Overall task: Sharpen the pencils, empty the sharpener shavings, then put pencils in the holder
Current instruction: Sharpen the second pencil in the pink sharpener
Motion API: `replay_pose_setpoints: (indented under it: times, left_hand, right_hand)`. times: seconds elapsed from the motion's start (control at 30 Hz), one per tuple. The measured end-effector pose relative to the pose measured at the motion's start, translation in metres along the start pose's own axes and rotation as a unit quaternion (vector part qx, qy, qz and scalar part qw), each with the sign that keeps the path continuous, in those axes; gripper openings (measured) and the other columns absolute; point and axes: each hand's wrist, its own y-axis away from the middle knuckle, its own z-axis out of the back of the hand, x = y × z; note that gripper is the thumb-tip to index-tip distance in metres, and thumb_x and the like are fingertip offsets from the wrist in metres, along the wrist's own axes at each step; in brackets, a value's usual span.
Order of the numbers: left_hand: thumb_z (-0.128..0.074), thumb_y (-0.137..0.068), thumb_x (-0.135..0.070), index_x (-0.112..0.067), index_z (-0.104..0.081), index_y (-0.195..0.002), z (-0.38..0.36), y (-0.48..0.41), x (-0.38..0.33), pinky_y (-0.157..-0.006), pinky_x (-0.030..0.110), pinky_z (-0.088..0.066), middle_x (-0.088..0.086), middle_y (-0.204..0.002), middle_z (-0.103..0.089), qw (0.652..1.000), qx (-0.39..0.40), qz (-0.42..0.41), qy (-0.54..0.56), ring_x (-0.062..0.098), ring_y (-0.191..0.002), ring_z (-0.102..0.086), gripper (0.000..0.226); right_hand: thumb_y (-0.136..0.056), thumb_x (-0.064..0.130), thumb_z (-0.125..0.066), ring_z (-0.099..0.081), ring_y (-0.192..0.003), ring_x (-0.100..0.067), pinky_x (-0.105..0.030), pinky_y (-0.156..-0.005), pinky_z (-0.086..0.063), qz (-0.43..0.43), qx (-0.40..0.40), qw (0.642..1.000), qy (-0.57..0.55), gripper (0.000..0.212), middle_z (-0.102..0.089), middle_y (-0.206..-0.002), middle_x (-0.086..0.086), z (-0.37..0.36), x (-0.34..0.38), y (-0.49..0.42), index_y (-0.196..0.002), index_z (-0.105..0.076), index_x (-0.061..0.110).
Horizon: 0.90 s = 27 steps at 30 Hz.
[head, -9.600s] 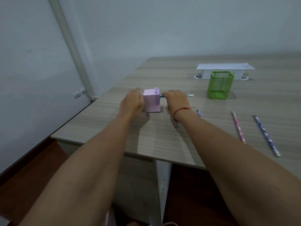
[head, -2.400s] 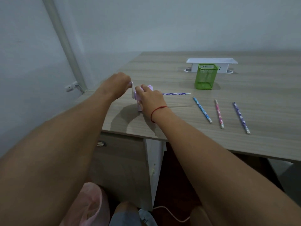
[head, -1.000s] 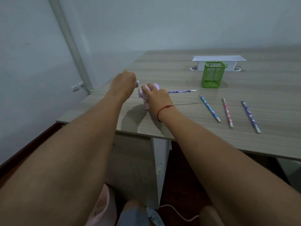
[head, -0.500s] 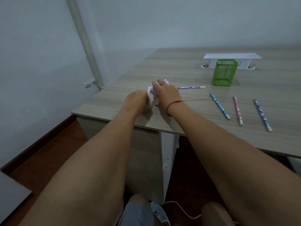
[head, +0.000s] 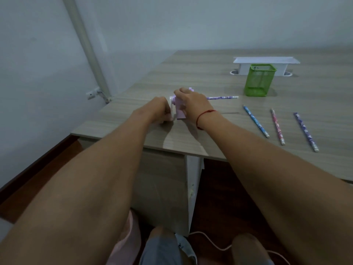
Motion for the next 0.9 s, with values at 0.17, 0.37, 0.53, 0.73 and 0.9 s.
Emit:
replay_pose_setpoints:
  times: [0.17, 0.37, 0.53, 0.73, 0.9]
  left_hand:
    - [-0.055, -0.091, -0.021, -0.015, -0.066, -0.077, -0.002, 0.007, 0.003, -0.077, 0.031, -0.047, 0.009, -0.087, -0.066, 1.000, 0.016, -0.018, -0.009, 0.025, -0.081, -0.059, 0.019]
    - [-0.046, -0.094, -0.021, -0.020, -0.060, -0.089, -0.002, 0.003, -0.002, -0.090, 0.041, -0.047, 0.009, -0.105, -0.063, 0.997, 0.046, -0.029, -0.059, 0.026, -0.092, -0.057, 0.015]
    - [-0.047, -0.094, -0.021, -0.016, -0.063, -0.096, -0.002, -0.002, -0.003, -0.092, 0.041, -0.047, 0.010, -0.106, -0.062, 0.994, 0.064, -0.028, -0.080, 0.028, -0.096, -0.057, 0.017]
    - [-0.054, -0.089, -0.019, -0.007, -0.069, -0.090, -0.016, 0.002, 0.007, -0.082, 0.037, -0.046, 0.015, -0.100, -0.063, 0.997, -0.026, -0.053, -0.047, 0.028, -0.089, -0.058, 0.019]
    - [-0.060, -0.082, -0.019, -0.008, -0.069, -0.094, -0.019, -0.021, 0.013, -0.079, 0.033, -0.047, 0.016, -0.101, -0.066, 0.994, -0.041, -0.054, -0.084, 0.033, -0.094, -0.063, 0.019]
  right_hand:
    - [-0.088, 0.008, -0.053, -0.052, -0.121, -0.031, -0.038, -0.094, -0.044, 0.015, 0.015, 1.000, -0.009, 0.048, -0.047, -0.139, -0.003, -0.001, -0.009, -0.003, -0.135, -0.046, 0.015]
    - [-0.091, 0.012, -0.054, -0.053, -0.121, -0.031, -0.040, -0.095, -0.044, 0.027, -0.001, 0.999, -0.020, 0.047, -0.047, -0.141, -0.001, -0.007, -0.016, -0.005, -0.137, -0.045, 0.017]
    - [-0.089, 0.012, -0.055, -0.058, -0.110, -0.032, -0.039, -0.091, -0.046, 0.042, -0.023, 0.998, -0.030, 0.046, -0.050, -0.138, 0.000, -0.013, -0.021, -0.007, -0.134, -0.047, 0.017]
    - [-0.092, 0.015, -0.051, -0.058, -0.113, -0.031, -0.038, -0.092, -0.044, 0.055, -0.029, 0.998, -0.030, 0.044, -0.048, -0.141, 0.002, -0.011, -0.025, -0.009, -0.136, -0.045, 0.018]
    - [-0.090, 0.016, -0.054, -0.059, -0.111, -0.031, -0.040, -0.094, -0.047, 0.046, -0.015, 0.998, -0.029, 0.045, -0.050, -0.138, 0.000, -0.010, -0.022, -0.009, -0.134, -0.047, 0.018]
